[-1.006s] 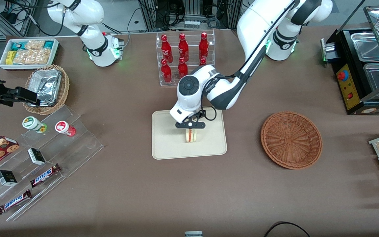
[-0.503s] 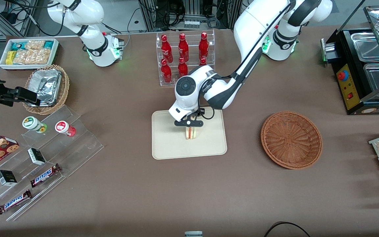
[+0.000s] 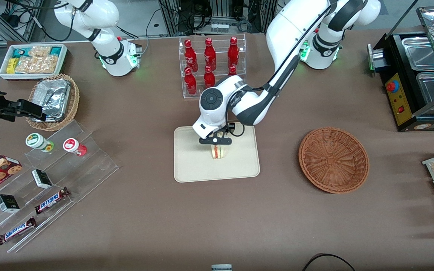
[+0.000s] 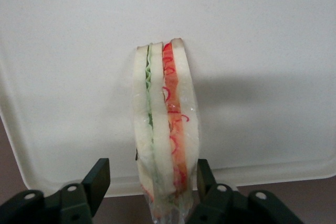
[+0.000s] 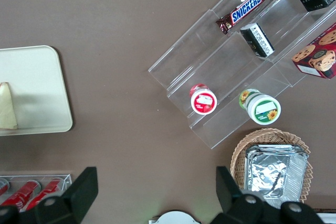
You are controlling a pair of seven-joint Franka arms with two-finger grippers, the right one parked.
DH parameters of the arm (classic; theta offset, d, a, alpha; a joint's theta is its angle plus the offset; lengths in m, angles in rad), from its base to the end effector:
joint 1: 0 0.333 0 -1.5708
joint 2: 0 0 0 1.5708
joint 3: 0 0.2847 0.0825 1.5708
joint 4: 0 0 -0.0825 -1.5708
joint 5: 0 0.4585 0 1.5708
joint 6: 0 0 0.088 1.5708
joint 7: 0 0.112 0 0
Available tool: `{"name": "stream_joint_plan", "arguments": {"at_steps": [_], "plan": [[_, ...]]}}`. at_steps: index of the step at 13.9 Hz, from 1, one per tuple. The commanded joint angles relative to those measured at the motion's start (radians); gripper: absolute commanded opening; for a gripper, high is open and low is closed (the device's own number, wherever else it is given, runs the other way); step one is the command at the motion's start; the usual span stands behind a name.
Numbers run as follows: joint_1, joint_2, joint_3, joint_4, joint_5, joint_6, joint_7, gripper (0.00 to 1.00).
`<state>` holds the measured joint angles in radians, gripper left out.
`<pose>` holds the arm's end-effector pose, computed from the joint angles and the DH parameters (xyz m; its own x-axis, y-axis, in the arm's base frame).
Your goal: Place sandwich from basket to tray
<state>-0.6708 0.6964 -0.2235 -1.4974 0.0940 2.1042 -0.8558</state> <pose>0.4842 -0.5677 0.1887 0.9944 -0.0432 -0.0962 -0.0445 -0.9990 -0.0110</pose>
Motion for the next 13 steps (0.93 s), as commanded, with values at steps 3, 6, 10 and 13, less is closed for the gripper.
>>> {"name": "stream_joint_plan", "arguments": {"at_steps": [3,6,10,13], "plan": [[0.003,-0.156,0.018,0.006,0.001,-0.121,-0.051,1.0],[0.004,-0.271,0.097,0.002,-0.003,-0.202,-0.072,1.0],[0.005,-0.428,0.231,-0.004,-0.034,-0.358,0.013,1.0],[0.004,-0.503,0.367,-0.007,-0.069,-0.458,0.174,1.0]]}}
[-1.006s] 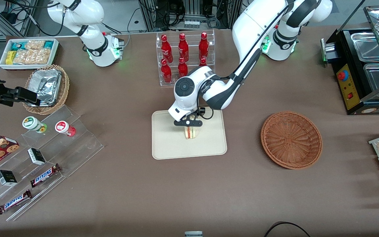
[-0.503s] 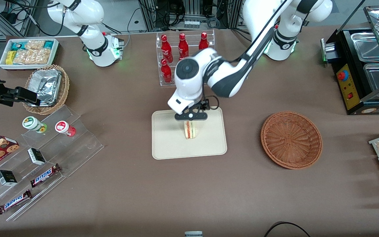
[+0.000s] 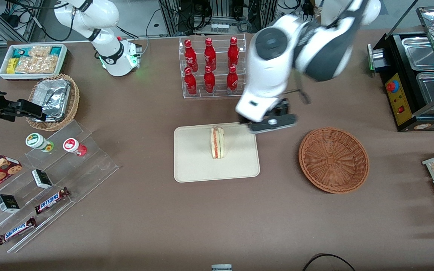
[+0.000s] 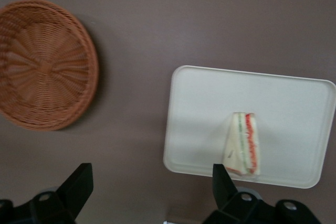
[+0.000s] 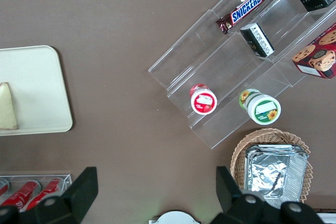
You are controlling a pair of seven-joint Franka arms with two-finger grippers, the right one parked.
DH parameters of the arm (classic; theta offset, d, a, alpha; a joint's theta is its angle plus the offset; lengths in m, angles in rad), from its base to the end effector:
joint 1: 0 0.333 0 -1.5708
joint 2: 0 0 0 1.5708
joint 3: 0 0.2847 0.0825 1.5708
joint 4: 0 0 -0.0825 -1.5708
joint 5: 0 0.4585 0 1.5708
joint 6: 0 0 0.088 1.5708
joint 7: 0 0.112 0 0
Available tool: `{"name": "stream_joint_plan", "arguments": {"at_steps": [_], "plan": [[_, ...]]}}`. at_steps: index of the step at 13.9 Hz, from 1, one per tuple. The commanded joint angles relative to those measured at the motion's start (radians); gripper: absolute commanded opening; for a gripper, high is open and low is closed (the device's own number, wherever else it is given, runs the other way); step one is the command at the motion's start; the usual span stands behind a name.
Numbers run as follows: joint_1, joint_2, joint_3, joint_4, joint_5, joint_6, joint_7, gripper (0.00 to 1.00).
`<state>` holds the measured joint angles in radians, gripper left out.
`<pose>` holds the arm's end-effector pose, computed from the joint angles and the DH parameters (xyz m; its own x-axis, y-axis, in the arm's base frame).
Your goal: Place sandwich from basket to tray
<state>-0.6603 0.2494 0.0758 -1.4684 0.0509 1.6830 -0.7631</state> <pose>0.5840 -0.3856 0.4887 0.9855 0.1683 0.0229 0.1696 -0.9828 -0.0736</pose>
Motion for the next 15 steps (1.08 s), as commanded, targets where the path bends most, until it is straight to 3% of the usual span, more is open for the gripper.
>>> {"name": "stream_joint_plan", "arguments": {"at_steps": [1,6,15], "plan": [[-0.007,-0.08,0.108,-0.041,-0.026,-0.063,0.134,1.0],[-0.007,-0.168,0.31,-0.043,-0.052,-0.129,0.376,1.0],[-0.01,-0.232,0.496,-0.041,-0.046,-0.221,0.614,1.0]]}}
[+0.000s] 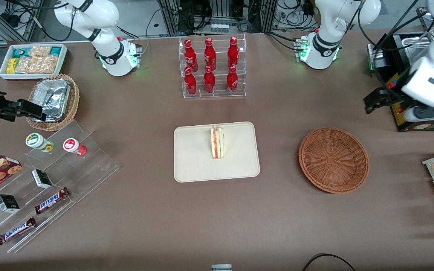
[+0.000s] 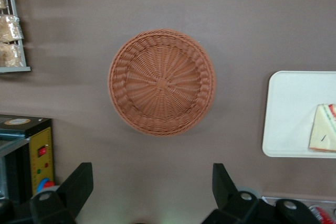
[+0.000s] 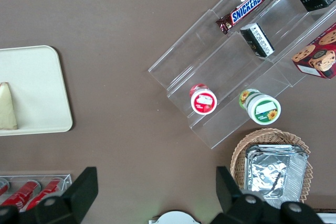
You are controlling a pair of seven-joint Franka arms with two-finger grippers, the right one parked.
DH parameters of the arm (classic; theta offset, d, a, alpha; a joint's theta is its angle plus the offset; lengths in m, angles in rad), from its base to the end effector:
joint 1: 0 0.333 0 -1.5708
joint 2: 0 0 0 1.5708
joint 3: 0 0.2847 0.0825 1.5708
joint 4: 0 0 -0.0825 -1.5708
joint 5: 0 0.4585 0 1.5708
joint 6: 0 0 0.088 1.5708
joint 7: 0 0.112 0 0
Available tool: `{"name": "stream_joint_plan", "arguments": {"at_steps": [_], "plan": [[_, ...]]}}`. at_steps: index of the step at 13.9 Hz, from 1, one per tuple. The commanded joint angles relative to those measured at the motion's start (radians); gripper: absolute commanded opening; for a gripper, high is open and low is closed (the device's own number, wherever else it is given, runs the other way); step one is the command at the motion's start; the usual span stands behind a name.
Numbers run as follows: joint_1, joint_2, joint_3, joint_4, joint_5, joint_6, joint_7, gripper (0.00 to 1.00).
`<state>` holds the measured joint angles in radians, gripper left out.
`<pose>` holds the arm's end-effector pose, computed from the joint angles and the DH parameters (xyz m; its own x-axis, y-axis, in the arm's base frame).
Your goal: Place sandwich from basket to tray
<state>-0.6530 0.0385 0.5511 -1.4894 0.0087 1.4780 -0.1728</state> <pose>0.6250 -0.0686 0.6037 0.9966 0.0722 -0.0385 0.0708 -0.9968 -0.0360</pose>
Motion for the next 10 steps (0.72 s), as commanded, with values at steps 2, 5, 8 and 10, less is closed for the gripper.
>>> {"name": "stream_joint_plan", "arguments": {"at_steps": [2,5,8,10], "plan": [[-0.017,-0.038,0.023,-0.028,0.005,-0.028,0.026,1.0],[-0.017,-0.057,0.027,-0.049,0.011,-0.03,0.026,1.0],[0.075,-0.058,-0.002,-0.046,-0.002,-0.03,0.026,1.0],[0.363,-0.061,-0.323,-0.043,-0.012,-0.03,0.058,1.0]]}}
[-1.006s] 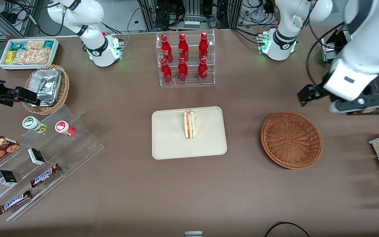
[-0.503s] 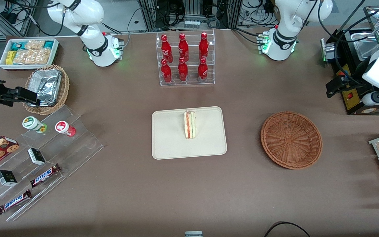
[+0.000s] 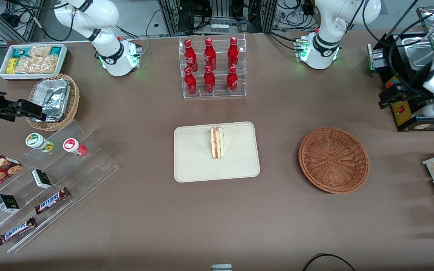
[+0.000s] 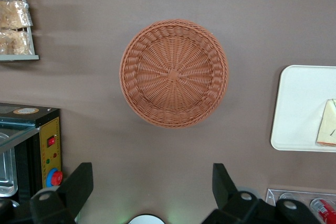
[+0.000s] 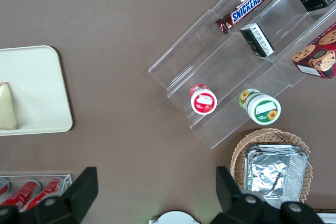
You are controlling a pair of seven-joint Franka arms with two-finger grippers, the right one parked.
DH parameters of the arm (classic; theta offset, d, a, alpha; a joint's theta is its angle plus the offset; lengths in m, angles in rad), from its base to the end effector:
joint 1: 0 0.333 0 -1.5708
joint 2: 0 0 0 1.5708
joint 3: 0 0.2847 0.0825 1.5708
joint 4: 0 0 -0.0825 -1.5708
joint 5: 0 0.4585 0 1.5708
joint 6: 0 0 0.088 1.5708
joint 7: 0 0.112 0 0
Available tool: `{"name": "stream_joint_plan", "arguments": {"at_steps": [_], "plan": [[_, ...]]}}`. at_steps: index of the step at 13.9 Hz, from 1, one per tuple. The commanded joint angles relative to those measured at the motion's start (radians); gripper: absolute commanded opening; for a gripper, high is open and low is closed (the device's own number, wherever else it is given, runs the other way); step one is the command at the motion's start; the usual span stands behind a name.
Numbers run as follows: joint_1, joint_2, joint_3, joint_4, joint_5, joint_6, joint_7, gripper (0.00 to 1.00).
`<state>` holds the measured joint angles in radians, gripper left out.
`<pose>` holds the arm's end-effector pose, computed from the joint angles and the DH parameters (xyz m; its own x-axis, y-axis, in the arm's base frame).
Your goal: Place sandwich from basket to tray
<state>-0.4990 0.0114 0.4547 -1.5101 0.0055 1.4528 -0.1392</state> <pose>0.6188 -0.0281 0.6047 0.9933 0.0958 -0.0654 0.0947 -0.9953 -0.0198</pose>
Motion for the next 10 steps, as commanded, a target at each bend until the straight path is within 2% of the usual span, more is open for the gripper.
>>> {"name": "stream_joint_plan", "arguments": {"at_steps": [1,3,6,8,10], "plan": [[0.258,-0.034,-0.264,-0.022,-0.012,-0.005,0.024,1.0],[0.328,-0.036,-0.318,-0.022,-0.016,-0.005,0.039,1.0],[0.602,-0.037,-0.59,-0.019,-0.016,-0.026,0.121,1.0],[0.616,-0.021,-0.617,-0.013,-0.009,-0.014,0.11,1.0],[0.585,-0.011,-0.616,-0.001,-0.009,-0.017,0.116,1.0]]}}
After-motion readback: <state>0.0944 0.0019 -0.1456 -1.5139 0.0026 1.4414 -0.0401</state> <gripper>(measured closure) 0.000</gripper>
